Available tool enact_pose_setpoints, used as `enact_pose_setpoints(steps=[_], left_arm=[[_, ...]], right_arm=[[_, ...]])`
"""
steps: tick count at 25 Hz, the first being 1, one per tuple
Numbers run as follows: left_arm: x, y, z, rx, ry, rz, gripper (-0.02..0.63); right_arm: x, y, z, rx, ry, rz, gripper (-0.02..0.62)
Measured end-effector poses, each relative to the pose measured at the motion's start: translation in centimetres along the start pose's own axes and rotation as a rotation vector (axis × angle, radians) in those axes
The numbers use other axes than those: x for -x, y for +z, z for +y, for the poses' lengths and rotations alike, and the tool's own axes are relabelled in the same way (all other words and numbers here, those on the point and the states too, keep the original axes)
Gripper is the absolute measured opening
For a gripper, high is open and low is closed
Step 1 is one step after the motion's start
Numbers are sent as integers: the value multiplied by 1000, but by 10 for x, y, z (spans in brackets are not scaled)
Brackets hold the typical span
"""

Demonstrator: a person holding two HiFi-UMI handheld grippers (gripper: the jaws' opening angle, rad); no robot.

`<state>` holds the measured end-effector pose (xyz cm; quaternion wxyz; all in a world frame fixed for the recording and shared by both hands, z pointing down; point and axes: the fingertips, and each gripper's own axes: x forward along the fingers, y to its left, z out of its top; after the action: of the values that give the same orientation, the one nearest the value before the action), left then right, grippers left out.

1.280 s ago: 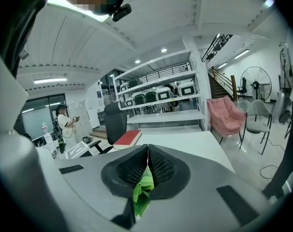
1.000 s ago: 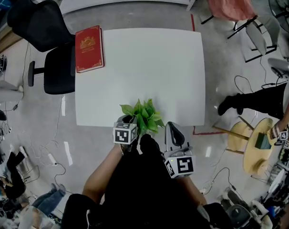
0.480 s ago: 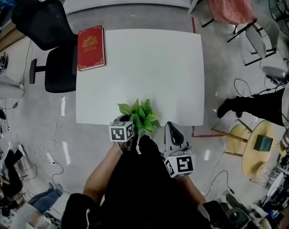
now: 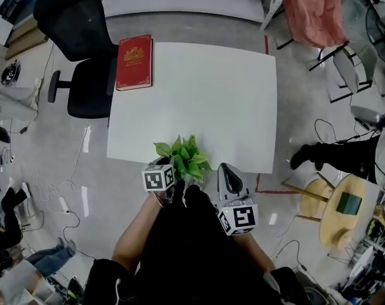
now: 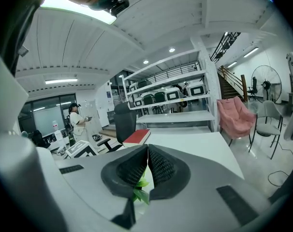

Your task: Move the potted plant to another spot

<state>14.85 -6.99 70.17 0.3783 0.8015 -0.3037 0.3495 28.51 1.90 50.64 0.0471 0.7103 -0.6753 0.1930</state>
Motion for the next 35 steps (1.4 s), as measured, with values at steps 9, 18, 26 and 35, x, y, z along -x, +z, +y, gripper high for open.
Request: enact_pose_setpoints(steps=[9, 18, 26, 35], left_arm=[[41, -10, 28, 106, 79, -90, 38], [87, -34, 75, 181, 166, -136, 38], [127, -53, 119, 233, 217, -161, 38], [158, -58, 178, 294, 227, -187, 38]], right_arm=[[-7, -1, 38, 41, 151, 6, 12], [-20, -3, 91, 99, 303, 10, 13], [-38, -5, 143, 113, 389, 15, 12], [-69, -1, 212, 173, 484, 6, 12]])
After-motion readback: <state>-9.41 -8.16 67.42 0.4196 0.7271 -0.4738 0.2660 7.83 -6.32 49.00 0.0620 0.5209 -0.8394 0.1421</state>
